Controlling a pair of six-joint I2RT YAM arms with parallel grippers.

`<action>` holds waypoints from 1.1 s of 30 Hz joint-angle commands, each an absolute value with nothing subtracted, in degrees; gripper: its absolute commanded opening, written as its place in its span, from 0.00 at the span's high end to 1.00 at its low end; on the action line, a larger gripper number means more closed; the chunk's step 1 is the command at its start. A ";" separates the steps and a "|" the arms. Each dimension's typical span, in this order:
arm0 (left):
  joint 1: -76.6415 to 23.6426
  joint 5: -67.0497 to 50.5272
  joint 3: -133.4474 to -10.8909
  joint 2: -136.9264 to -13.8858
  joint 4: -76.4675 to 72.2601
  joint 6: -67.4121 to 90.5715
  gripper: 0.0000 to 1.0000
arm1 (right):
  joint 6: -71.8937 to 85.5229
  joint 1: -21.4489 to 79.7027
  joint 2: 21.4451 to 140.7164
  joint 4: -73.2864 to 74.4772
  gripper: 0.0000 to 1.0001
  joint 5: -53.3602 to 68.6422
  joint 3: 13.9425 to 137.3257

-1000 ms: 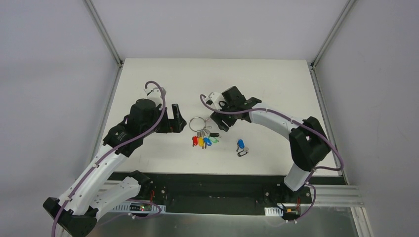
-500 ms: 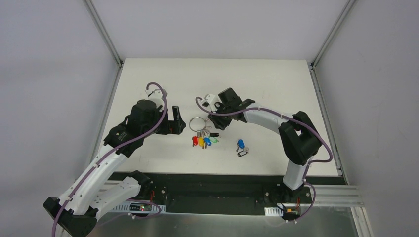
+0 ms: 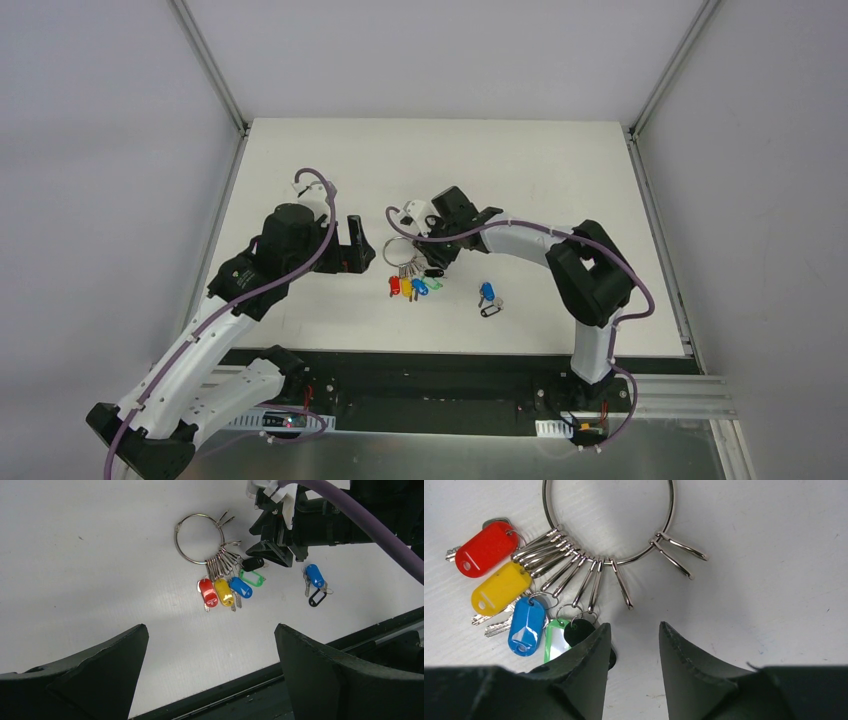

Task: Put the keys on the keyring

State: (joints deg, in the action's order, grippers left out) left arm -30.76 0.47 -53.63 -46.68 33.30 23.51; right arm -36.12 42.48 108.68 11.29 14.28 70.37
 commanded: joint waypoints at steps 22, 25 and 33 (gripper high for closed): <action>-30.94 0.09 -53.24 -45.81 33.05 22.94 0.01 | -37.07 43.90 111.18 6.93 0.65 17.40 72.70; -30.94 0.09 -53.20 -45.83 33.05 22.94 0.01 | -37.03 43.98 111.40 6.86 0.66 17.57 72.82; -30.94 0.09 -53.15 -45.70 33.05 22.94 0.01 | -37.05 43.96 111.62 6.86 0.73 17.96 72.87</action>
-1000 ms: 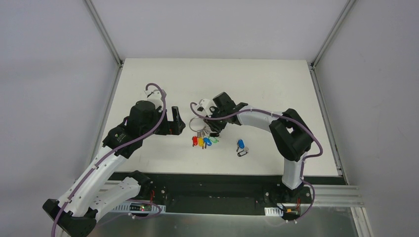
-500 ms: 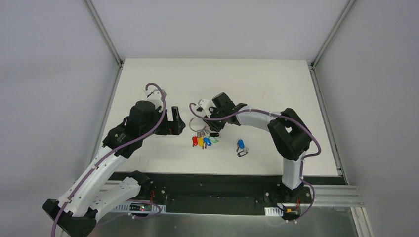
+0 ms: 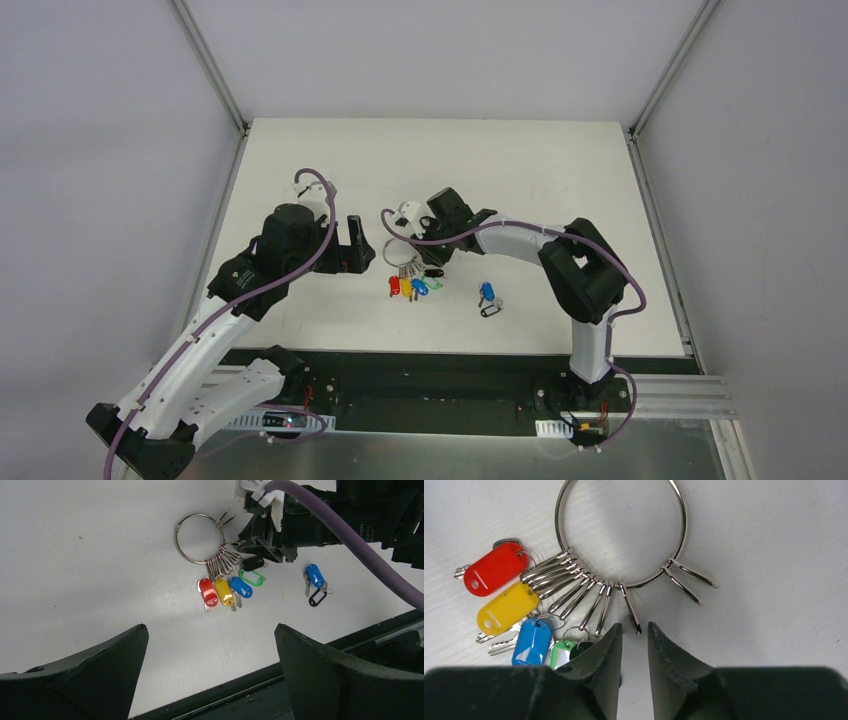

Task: Put the keys on the keyring

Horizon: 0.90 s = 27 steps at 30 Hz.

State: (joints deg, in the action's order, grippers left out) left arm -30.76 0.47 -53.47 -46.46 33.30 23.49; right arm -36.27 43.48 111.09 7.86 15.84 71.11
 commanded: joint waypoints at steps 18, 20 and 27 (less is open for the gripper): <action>-30.94 0.09 -52.88 -45.58 33.05 23.29 0.01 | -35.52 44.23 106.39 7.52 1.00 20.58 70.41; -30.94 0.09 -52.92 -45.35 33.05 23.29 0.01 | -34.89 44.34 103.44 9.30 1.00 20.69 69.68; -30.94 -2.35 -53.24 -44.18 33.05 22.62 0.01 | -31.51 45.76 93.47 19.83 1.00 18.20 71.27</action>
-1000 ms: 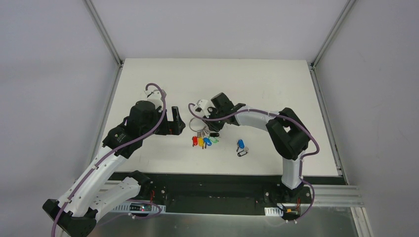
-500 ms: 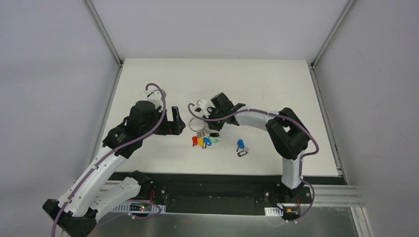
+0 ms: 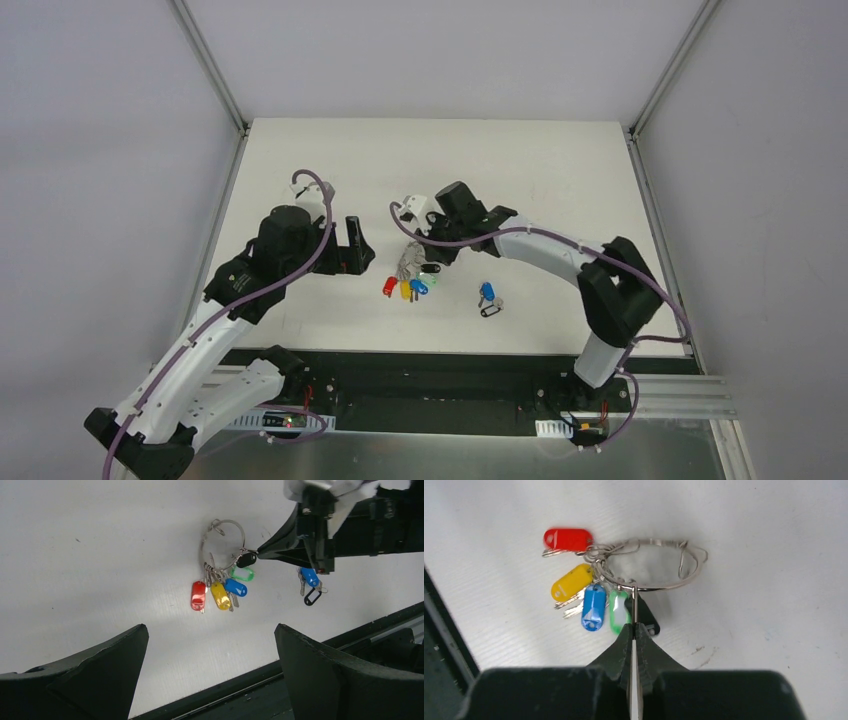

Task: Put the keys on the keyring

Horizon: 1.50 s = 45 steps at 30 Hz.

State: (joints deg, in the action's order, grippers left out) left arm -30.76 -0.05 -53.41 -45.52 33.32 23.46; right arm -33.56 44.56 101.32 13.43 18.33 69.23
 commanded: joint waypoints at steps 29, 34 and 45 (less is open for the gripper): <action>-32.61 -38.99 -54.91 -40.39 24.07 17.44 0.05 | 0.47 55.49 90.93 76.70 1.00 21.54 105.39; -34.65 -42.75 -51.31 -39.04 16.12 18.85 0.04 | 5.99 56.03 89.57 76.20 1.00 29.22 104.63; -43.55 -34.73 -50.88 -42.99 15.49 14.25 0.06 | 13.47 56.50 88.95 74.01 1.00 36.96 105.31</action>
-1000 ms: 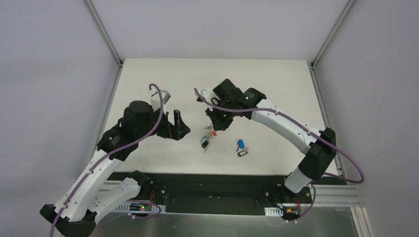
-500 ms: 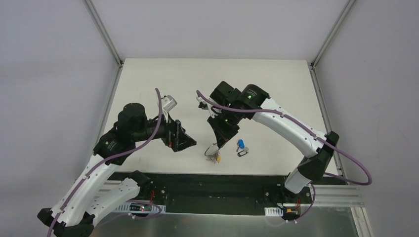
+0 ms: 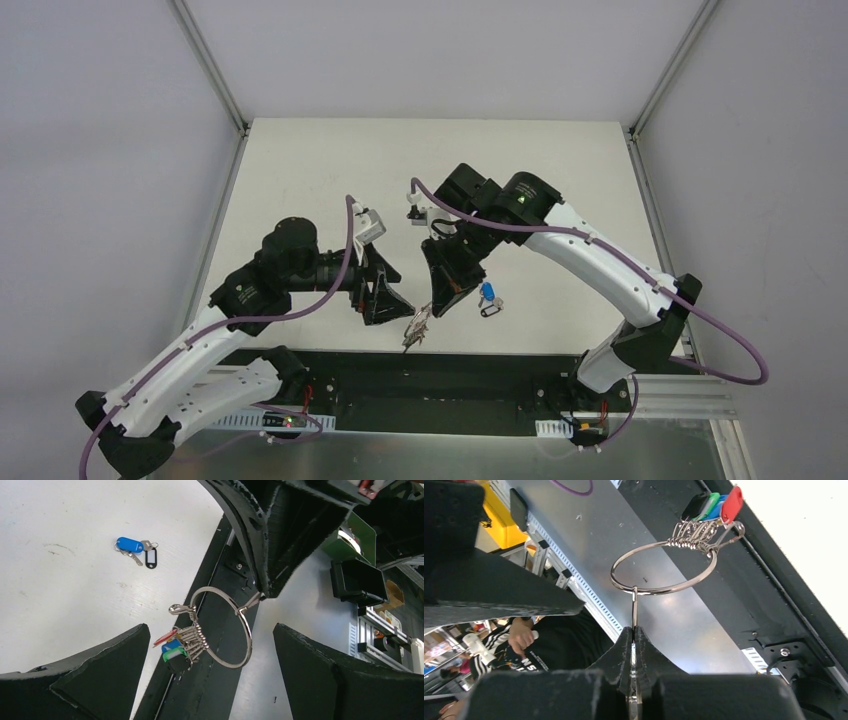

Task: Put the keys on the keyring

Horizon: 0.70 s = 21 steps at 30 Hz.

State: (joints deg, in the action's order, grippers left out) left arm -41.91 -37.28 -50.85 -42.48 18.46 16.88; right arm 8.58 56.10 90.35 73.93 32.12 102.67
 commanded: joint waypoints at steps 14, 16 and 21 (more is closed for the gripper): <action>-49.90 -36.73 -44.25 -41.43 4.35 12.07 0.13 | 18.07 56.37 94.71 76.52 1.00 42.37 111.87; -50.42 -36.56 -43.67 -40.63 3.71 11.01 0.15 | 18.35 56.37 95.37 77.33 1.00 43.14 112.49; -51.09 -35.61 -42.00 -38.29 2.00 8.83 0.19 | 18.39 56.42 96.57 79.72 1.00 43.34 113.30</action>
State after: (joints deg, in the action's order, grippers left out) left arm -50.33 -35.48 -43.00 -40.60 7.57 12.05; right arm 16.01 56.18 96.38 75.88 40.62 110.10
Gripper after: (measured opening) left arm 0.821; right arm 0.012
